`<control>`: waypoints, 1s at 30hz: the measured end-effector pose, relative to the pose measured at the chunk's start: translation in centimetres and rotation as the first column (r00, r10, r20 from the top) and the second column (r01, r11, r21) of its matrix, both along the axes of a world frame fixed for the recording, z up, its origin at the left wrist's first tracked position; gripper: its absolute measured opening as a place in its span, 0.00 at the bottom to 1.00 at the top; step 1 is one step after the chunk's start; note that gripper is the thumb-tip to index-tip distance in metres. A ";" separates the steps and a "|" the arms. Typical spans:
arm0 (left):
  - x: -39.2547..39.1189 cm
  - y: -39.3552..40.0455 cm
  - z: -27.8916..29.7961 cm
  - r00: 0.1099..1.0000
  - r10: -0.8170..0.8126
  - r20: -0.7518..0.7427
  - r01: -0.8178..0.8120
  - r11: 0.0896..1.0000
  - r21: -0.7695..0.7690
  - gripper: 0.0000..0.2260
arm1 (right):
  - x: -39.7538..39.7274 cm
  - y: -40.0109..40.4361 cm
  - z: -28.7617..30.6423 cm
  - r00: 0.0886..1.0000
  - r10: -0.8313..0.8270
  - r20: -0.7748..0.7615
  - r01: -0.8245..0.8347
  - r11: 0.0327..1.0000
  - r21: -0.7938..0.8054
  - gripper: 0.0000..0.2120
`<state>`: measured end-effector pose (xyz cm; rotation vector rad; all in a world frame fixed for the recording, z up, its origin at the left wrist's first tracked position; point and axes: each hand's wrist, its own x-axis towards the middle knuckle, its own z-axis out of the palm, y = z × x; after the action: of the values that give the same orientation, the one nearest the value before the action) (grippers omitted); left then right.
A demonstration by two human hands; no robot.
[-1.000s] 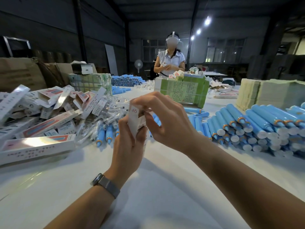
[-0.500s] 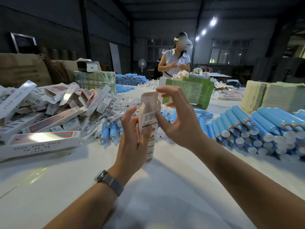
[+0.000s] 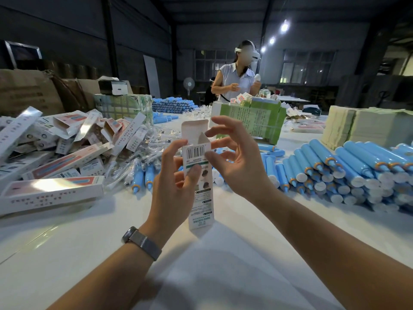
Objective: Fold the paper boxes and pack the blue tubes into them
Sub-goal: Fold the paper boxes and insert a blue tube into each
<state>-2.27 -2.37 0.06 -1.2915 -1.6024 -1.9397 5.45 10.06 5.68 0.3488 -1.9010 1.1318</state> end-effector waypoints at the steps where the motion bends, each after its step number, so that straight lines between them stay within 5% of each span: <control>1: 0.0 0.0 0.0 1.000 -0.006 -0.003 0.006 1.000 -0.001 0.23 | 0.0 0.0 0.0 1.000 0.002 0.008 -0.002 1.000 0.005 0.29; 9: 0.2 0.3 -0.2 0.998 -0.059 0.017 0.060 0.998 -0.031 0.19 | 0.1 1.1 0.3 0.998 -0.020 0.060 0.012 0.991 0.131 0.19; 18: 0.3 0.0 0.1 0.985 -0.167 0.037 0.168 0.985 -0.041 0.19 | -0.1 0.9 0.9 0.997 0.048 -0.068 -0.047 0.999 0.007 0.20; 30: 0.0 0.2 0.3 0.984 -0.155 0.083 0.159 0.987 -0.036 0.21 | -0.2 0.3 -0.2 0.945 -0.161 -0.285 0.239 0.934 0.267 0.24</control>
<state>-2.25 -2.14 0.38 -1.4124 -1.6315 -2.0855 5.21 10.38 5.48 0.4337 -1.8236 0.6280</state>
